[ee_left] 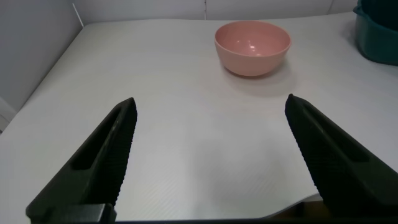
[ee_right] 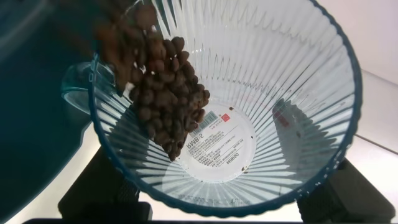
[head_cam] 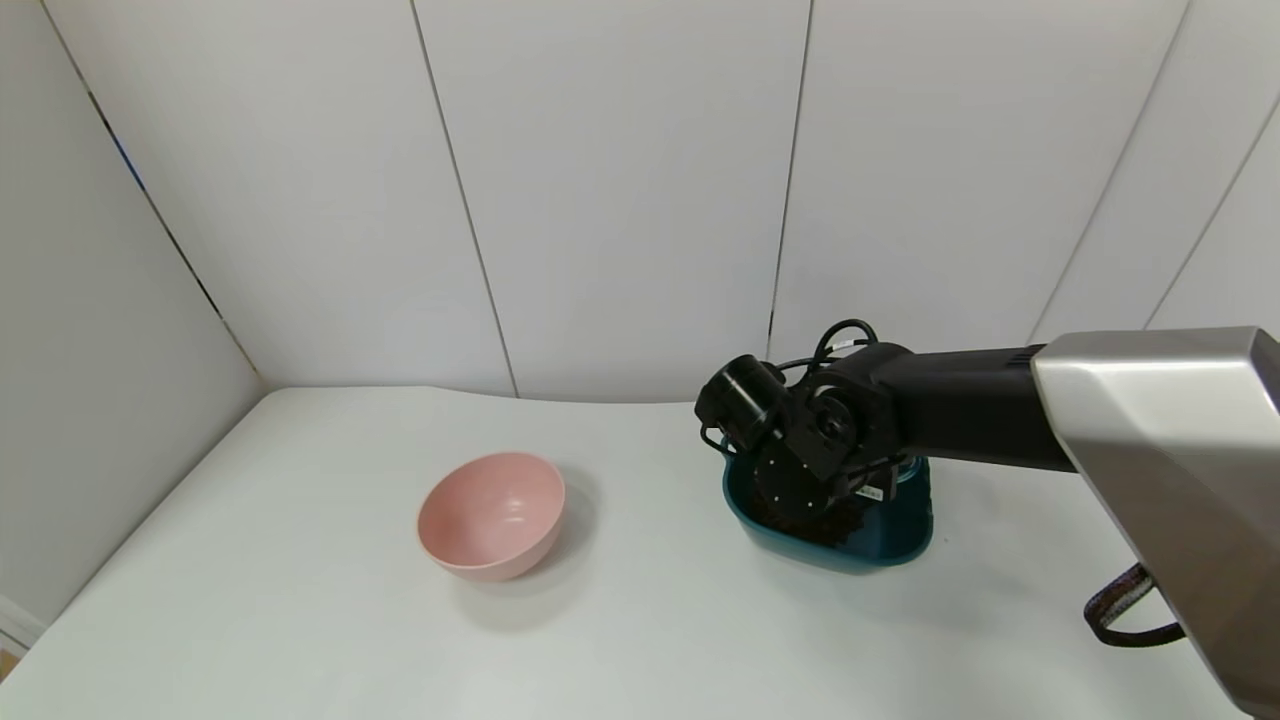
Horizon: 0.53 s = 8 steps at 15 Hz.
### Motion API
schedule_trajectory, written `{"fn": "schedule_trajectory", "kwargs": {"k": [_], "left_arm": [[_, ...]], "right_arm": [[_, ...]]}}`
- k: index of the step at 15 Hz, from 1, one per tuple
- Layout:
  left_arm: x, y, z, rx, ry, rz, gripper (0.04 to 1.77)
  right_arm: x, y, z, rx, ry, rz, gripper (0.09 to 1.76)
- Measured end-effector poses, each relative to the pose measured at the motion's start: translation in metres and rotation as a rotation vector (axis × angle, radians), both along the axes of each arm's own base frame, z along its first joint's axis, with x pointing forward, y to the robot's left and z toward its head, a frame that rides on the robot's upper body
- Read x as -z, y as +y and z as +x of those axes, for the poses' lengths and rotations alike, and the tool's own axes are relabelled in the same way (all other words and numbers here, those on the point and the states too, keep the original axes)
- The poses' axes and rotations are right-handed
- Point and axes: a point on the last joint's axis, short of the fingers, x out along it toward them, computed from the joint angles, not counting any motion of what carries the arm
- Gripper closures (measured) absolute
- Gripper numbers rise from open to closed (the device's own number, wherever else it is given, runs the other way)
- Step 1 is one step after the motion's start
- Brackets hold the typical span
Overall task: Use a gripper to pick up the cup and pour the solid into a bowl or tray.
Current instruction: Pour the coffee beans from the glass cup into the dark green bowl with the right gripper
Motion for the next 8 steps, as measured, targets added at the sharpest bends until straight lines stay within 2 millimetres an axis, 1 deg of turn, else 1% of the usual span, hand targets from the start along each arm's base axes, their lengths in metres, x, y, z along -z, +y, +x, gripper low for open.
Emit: {"fn": "schedule_trajectory", "kwargs": {"k": [6,8], "left_arm": [[0.0,0.0,0.0,0.0,0.0,0.0,0.09],[0.0,0.0,0.0,0.0,0.0,0.0,0.09]], "right_arm": [[0.0005,-0.0002,0.0006,0.001,0.0,0.003,0.51],[-0.0024,-0.0036,0.0018,0.009,-0.006,0.007,0.51]]}}
